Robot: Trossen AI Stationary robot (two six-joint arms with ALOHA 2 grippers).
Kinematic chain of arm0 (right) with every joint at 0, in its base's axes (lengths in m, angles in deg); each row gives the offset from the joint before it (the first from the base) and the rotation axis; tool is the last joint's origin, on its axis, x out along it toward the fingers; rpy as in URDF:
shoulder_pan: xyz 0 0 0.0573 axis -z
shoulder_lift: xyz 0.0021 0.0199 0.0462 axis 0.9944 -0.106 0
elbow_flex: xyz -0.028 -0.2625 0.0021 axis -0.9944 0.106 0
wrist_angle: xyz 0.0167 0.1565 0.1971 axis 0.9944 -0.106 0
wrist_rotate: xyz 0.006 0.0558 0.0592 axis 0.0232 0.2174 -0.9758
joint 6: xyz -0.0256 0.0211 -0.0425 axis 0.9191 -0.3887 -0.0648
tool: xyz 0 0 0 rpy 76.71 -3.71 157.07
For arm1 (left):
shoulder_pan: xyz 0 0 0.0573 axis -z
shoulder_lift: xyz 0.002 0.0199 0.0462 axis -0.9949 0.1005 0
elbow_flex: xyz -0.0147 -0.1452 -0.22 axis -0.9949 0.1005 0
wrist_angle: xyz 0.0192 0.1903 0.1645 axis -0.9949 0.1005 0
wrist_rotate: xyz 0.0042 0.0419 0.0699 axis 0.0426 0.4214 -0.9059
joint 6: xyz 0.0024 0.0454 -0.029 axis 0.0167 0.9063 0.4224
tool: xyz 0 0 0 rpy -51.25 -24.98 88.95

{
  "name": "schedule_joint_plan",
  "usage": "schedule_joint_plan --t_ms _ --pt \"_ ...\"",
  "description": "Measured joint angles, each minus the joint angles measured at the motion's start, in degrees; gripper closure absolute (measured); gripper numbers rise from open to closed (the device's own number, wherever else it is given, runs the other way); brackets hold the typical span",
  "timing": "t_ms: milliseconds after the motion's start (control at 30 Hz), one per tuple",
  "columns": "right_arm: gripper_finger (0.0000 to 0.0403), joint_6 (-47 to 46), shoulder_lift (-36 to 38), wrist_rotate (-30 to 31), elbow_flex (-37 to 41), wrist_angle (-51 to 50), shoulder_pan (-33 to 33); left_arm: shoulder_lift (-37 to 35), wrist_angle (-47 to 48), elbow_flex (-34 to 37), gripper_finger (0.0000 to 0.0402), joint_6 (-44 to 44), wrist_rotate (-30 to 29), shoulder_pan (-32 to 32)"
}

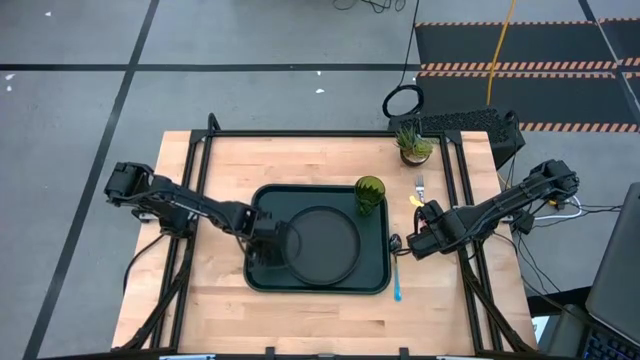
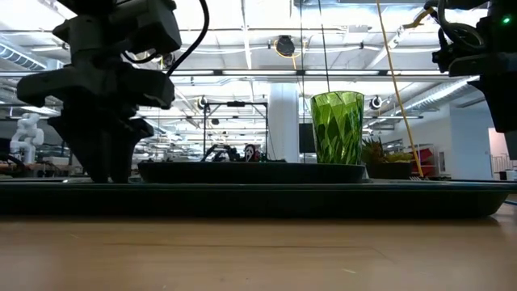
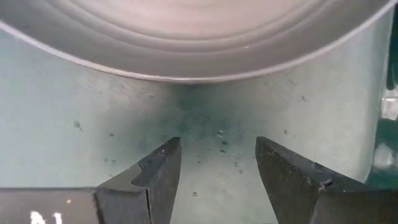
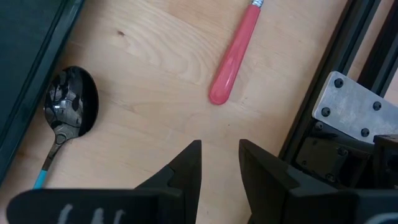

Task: Pick and place plate/cup/fork/spoon on tray
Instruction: Adjust the black tray

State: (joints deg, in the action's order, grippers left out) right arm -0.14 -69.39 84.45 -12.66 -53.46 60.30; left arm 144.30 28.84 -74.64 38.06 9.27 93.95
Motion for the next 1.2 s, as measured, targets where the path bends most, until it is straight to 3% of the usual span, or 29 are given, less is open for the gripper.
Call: schedule_joint_plan --t_ms 600,833,1200 --pt "0.0303 0.1 0.0 0.0 0.0 0.3 0.0 -0.2 -1.6 3.3 0.0193 -1.6 -0.6 -0.1" --pt "0.0303 0.1 0.0 0.0 0.0 0.4 0.0 -0.2 -5.1 3.3 0.0193 -1.5 2.5 0.1" --pt "0.0303 0.1 0.0 0.0 0.0 0.5 0.0 -0.1 -4.3 3.3 0.0193 -1.3 0.9 -0.1"
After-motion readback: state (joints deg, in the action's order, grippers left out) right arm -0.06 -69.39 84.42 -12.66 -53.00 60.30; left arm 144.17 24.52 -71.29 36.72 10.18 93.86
